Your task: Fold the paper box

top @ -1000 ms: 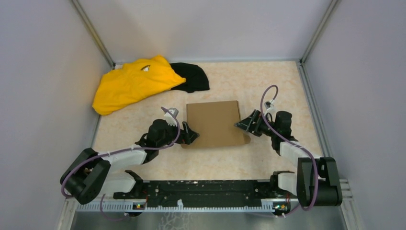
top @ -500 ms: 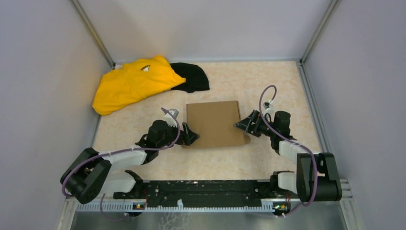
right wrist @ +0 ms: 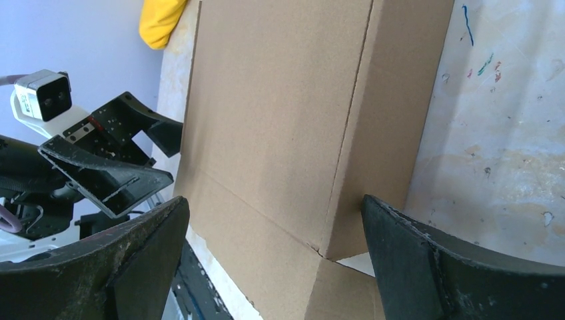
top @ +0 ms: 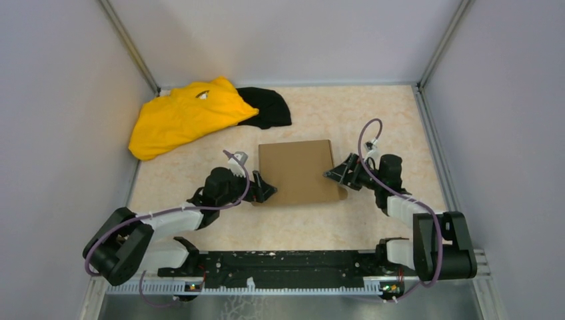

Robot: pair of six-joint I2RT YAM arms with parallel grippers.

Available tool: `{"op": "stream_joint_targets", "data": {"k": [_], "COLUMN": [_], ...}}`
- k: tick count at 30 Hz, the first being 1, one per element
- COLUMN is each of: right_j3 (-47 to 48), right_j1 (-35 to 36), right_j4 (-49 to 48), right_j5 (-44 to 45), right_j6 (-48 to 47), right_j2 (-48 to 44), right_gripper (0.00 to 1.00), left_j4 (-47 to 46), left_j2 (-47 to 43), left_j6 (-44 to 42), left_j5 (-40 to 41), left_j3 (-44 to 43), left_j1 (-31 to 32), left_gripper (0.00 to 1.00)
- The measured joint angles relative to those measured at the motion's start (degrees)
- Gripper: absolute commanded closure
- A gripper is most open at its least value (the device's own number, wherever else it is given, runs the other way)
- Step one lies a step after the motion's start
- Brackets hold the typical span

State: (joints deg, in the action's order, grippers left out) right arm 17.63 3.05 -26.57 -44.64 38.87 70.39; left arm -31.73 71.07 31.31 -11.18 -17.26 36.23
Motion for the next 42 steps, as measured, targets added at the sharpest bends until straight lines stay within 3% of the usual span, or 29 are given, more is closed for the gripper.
{"op": "stream_joint_targets", "data": {"k": [18,42], "right_j3": [2.78,7.48], "right_j1": [0.72,0.98], "right_j4": [8.76,18.38], "right_j5": [-0.46,-1.01], "right_j6": [0.33,3.21], "right_j2": [-11.8,-20.68], "right_gripper": [0.01,0.01], "left_j4": [9.42,27.8], "left_j2": [-12.24,-20.83], "left_j6": [-0.46,-1.22], "left_j5": [0.02,0.59], "left_j3": [-1.11,-13.14], "left_j1": [0.0,-0.13], "left_gripper": [0.01,0.01]}}
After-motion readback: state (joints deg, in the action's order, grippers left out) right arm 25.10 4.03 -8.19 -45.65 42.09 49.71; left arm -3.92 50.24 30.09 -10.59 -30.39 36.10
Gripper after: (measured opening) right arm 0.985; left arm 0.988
